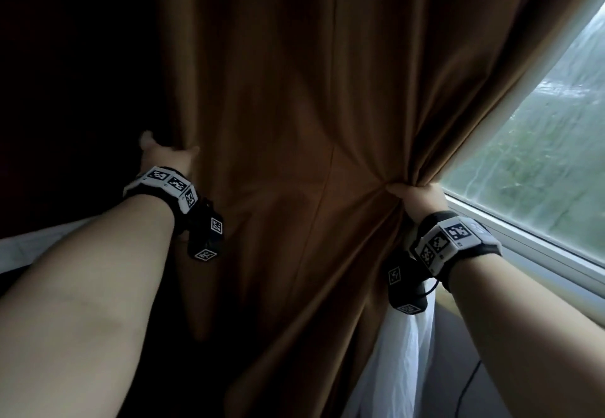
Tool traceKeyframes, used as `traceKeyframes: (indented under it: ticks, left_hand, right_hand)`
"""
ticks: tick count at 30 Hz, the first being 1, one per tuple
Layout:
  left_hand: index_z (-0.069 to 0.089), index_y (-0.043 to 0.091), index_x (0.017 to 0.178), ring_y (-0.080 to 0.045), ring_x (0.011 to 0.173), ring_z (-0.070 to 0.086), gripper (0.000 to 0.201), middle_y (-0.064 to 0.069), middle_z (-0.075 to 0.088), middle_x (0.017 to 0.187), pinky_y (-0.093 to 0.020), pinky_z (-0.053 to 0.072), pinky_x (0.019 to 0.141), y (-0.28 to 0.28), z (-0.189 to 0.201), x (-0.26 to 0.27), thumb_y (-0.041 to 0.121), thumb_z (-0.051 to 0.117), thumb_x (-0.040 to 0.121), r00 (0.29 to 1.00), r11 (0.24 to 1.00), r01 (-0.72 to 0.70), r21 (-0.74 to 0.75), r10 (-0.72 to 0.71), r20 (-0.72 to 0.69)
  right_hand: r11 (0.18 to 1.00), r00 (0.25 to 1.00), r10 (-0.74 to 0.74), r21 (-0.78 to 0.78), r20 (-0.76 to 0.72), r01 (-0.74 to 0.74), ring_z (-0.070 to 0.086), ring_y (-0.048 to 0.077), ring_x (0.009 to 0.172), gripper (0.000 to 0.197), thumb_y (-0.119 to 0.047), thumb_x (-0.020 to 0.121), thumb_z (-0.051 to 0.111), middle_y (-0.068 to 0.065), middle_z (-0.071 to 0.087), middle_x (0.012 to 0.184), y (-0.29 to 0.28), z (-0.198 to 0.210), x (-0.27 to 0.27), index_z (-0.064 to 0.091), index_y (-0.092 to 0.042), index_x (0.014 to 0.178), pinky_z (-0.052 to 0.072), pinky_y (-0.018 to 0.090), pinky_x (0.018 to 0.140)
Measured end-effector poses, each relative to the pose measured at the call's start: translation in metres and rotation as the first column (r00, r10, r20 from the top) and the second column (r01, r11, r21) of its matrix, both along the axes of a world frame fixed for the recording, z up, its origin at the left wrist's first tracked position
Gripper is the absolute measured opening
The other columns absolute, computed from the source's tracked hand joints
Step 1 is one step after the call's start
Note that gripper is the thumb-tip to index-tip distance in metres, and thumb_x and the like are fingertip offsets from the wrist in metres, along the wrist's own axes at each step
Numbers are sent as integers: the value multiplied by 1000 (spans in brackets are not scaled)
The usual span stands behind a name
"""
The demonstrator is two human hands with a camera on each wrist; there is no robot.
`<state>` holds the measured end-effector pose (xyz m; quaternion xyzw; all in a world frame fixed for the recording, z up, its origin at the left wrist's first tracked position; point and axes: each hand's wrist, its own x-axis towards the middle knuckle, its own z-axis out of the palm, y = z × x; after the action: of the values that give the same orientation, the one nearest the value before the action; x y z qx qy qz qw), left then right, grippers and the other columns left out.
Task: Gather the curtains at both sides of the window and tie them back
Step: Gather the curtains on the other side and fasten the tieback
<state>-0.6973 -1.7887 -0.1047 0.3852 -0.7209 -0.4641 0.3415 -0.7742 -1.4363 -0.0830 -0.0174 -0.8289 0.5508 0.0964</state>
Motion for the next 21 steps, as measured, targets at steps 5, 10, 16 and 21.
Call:
traceKeyframes:
  ticks: [5,10,16,21]
  left_hand:
    - [60,2,106,-38,112,53,39,-23,56,121,-38,42,96,35,-6,-18,35,48,92,976,925,219,-310,-207,73]
    - [58,-8,108,-28,130,39,38,-20,35,143,-24,23,110,118,-16,-18,23,44,91,793,726,522,-447,-606,-58]
    - [58,2,109,-10,81,55,42,-7,60,90,-18,41,82,211,-19,14,34,38,89,499,574,758,-309,-816,-290]
    - [57,2,113,-19,102,58,31,-17,64,108,-10,38,89,254,-20,13,22,40,96,511,593,728,-344,-804,-305]
  right_hand:
    - [1000,1000,-27,3,-7,27,56,29,114,51,-15,78,69,13,59,126,-5,1,-2,53,-7,126,40,27,86]
    - [999,999,-39,18,-5,39,58,32,111,48,-15,77,67,14,61,122,-12,2,-3,55,-9,123,46,35,93]
    - [999,999,-32,-9,10,32,59,32,110,52,-15,76,68,14,61,123,-9,2,-1,53,-10,126,46,39,97]
    - [984,990,137,-113,17,-135,56,20,106,43,-7,84,60,7,59,120,-5,9,16,53,-5,126,44,34,96]
